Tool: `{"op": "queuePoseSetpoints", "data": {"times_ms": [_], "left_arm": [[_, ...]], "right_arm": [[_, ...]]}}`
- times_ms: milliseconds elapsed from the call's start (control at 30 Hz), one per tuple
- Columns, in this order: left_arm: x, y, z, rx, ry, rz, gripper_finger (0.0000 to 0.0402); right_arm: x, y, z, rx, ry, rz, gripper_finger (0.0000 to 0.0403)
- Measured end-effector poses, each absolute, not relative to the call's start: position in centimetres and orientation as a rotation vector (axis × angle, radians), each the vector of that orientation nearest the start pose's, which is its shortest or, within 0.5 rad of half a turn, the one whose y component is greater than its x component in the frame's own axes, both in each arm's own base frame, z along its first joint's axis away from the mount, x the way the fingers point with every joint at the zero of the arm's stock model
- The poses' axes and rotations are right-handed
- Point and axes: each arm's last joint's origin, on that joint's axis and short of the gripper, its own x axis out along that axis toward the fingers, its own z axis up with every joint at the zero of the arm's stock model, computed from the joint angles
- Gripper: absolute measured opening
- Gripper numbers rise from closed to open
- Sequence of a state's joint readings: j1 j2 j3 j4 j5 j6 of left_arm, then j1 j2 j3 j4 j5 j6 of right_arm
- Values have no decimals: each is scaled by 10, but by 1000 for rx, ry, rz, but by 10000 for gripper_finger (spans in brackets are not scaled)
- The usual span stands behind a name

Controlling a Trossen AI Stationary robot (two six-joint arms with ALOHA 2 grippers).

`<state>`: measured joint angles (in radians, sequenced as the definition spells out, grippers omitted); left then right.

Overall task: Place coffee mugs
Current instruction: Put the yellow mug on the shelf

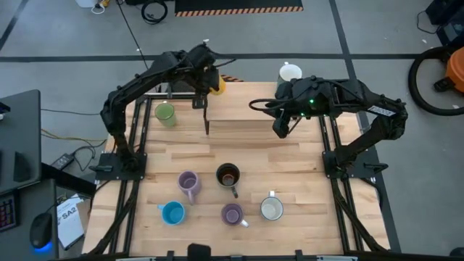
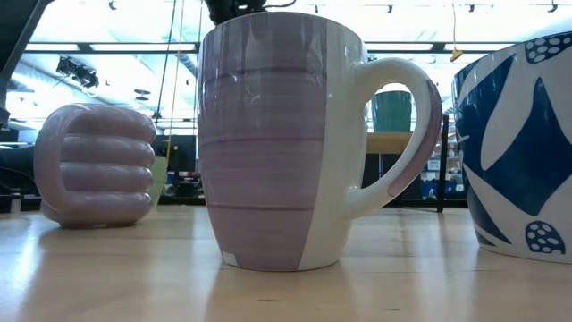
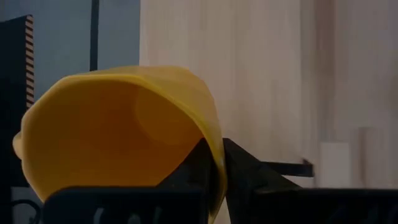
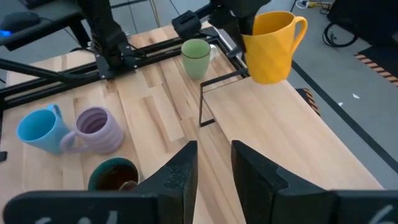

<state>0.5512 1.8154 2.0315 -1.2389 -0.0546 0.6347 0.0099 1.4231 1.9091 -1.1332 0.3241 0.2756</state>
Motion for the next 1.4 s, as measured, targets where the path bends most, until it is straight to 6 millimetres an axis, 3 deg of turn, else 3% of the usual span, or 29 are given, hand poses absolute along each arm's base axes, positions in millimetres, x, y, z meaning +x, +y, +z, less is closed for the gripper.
{"op": "queuePoseSetpoints", "data": {"times_ms": [267, 400, 600, 800, 1400], "left_arm": [[325, 221, 361, 365, 1143, 197, 27], [330, 227, 353, 394, 1155, 178, 27], [329, 227, 352, 459, 1174, 121, 30], [319, 227, 349, 368, 1240, 124, 28], [320, 222, 348, 340, 1255, 115, 29]], "right_arm": [[255, -10, 470, 181, 599, -415, 102], [260, -10, 467, 200, 609, -416, 102], [264, -10, 465, 214, 610, -421, 102], [264, -10, 465, 216, 608, -418, 102], [265, -7, 465, 210, 633, -310, 102]]}}
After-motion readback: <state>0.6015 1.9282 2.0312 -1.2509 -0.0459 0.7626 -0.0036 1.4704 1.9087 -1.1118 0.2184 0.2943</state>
